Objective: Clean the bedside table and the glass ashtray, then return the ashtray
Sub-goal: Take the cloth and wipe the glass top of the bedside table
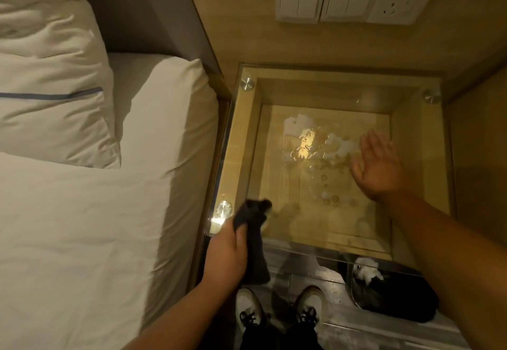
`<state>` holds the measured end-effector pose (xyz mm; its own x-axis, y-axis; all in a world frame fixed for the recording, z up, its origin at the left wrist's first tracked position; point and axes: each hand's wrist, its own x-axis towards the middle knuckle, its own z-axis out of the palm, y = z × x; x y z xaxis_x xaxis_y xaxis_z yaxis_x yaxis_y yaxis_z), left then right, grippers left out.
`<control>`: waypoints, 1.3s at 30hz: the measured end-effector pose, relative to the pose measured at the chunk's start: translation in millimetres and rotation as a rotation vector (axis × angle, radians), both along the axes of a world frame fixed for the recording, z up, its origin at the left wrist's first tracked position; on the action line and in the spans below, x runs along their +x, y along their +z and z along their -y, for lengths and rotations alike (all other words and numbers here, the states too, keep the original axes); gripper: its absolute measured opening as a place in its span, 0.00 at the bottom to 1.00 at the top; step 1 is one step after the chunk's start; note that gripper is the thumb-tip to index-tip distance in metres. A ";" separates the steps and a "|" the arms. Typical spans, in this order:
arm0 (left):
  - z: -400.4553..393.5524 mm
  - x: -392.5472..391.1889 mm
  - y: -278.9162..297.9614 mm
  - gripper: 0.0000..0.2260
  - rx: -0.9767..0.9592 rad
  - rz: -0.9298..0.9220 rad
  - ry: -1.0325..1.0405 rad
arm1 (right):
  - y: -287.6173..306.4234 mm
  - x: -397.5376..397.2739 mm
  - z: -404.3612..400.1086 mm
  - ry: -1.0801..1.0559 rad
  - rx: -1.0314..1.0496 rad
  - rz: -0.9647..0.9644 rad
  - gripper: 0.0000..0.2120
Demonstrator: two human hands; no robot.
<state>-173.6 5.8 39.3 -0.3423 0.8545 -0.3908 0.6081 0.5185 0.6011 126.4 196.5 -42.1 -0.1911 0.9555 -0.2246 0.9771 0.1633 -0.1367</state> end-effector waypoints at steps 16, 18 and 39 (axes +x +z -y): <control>-367.3 46.5 -42.6 0.28 0.179 -0.459 -0.669 | -4.8 -0.5 -1.0 0.020 0.097 -0.044 0.33; -365.6 56.8 -64.8 0.30 0.130 -0.528 -0.739 | -9.7 -0.1 -1.0 0.009 0.088 -0.036 0.33; -96.1 30.3 -59.1 0.29 0.039 -0.417 -0.878 | 0.0 -1.5 0.8 0.006 0.048 -0.007 0.34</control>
<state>-143.4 101.9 -19.7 0.3187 0.8814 -0.3487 0.9369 -0.2371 0.2571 124.9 195.7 -42.1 -0.1988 0.9640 -0.1767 0.9750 0.1762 -0.1354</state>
